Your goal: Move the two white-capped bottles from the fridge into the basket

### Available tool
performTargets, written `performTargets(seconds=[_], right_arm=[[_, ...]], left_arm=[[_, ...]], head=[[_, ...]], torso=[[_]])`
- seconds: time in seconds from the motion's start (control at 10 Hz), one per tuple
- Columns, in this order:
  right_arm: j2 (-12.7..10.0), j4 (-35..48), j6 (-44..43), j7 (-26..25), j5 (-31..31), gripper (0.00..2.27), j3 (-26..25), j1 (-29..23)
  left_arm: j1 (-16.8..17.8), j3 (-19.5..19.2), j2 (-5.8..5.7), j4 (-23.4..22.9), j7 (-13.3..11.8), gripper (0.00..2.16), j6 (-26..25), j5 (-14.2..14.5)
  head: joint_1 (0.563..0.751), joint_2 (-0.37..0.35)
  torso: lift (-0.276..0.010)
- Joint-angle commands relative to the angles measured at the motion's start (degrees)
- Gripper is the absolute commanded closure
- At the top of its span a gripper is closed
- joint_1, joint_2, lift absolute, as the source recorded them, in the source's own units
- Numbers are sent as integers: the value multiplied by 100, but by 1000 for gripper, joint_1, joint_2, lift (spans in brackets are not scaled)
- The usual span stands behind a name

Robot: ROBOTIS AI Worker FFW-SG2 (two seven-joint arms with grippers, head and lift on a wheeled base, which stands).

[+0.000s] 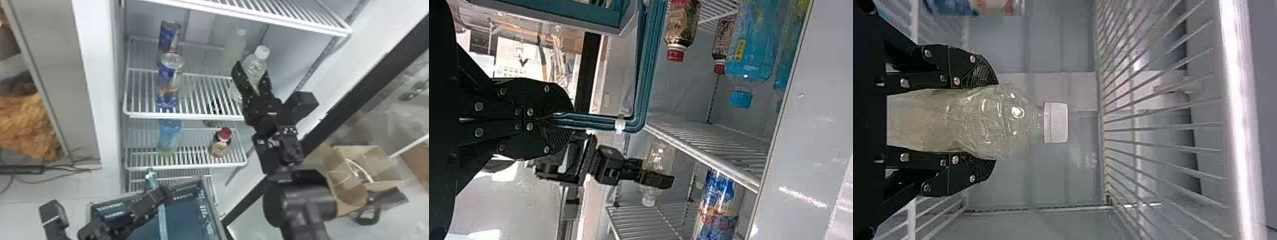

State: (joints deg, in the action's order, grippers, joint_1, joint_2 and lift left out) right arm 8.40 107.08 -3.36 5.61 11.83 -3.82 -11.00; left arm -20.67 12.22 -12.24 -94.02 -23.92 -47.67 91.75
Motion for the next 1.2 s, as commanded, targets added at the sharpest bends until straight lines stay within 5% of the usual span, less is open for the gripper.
performTargets(seconds=[0.0, 0.7, 1.1], right_arm=[[22, 619, 336, 36, 131, 891, -18, -362], [-136, 3431, 2276, 212, 862, 891, -349, -2556], [-189, 4345, 4175, 449, 1228, 891, -658, -3217]], left_arm=[[0, 0, 2, -12, -8, 1185, 0, 0], [0, 0, -7, -12, -25, 1184, 42, 0], [14, 12, -16, -12, -25, 1184, 28, -12]], head=[[695, -350], [695, -350], [695, -350]], torso=[[0], [0], [0]])
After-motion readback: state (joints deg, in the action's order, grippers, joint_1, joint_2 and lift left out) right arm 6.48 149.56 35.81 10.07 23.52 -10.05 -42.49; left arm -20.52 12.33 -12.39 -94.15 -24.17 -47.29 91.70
